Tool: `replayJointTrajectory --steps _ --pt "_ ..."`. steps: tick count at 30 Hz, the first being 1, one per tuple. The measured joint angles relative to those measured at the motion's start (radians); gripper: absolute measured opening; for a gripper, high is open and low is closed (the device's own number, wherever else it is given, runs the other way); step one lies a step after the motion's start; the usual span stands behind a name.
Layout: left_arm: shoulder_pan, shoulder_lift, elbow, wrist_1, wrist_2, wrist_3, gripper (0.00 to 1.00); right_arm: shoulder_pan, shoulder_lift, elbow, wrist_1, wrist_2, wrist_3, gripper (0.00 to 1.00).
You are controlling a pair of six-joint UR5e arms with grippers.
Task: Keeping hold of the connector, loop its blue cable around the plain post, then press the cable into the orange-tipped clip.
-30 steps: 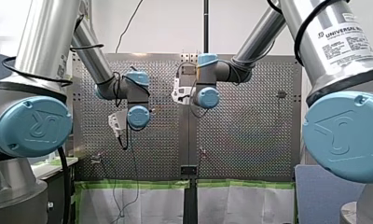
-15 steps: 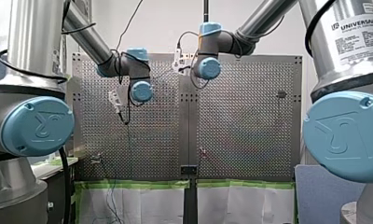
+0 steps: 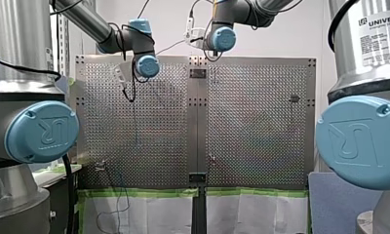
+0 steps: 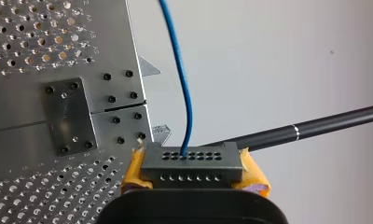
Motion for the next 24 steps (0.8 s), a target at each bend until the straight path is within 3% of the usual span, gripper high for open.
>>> replayJointTrajectory --steps 10,16,24 --pt "0.041 0.095 0.095 -0.095 0.027 0.038 0.00 -0.036 0.014 -0.019 0.088 -0.072 0.010 0.00" --pt "0.070 0.144 0.152 -0.152 0.074 0.049 0.00 -0.051 0.033 -0.035 0.144 -0.122 0.035 0.00" --pt "0.142 0.109 0.231 -0.231 0.149 0.008 0.00 -0.071 0.075 -0.071 0.221 -0.171 0.061 0.00"
